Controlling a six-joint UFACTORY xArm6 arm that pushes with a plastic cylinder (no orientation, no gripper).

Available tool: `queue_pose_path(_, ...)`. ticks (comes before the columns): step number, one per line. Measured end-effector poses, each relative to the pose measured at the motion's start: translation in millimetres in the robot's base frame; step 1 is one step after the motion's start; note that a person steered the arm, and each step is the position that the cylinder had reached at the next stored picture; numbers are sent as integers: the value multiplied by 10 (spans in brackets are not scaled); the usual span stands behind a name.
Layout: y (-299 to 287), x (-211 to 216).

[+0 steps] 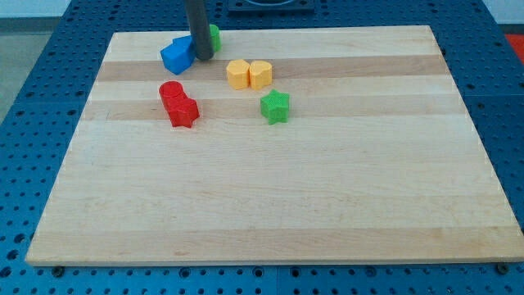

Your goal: Push the green circle towards the top left of the board

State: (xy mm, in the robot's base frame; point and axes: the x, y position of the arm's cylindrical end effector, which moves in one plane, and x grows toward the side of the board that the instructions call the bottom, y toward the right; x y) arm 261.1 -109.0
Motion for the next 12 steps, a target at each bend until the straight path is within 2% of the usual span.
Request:
queue_pose_path(1,364,-34)
queue_pose_path(2,472,-233)
queue_pose_path(3,179,-233)
queue_pose_path(5,108,-233)
queue_pose_path(6,621,-357)
queue_pose_path(7,761,-675)
queue_pose_path(9,55,-515)
queue_pose_path(12,-647,-514)
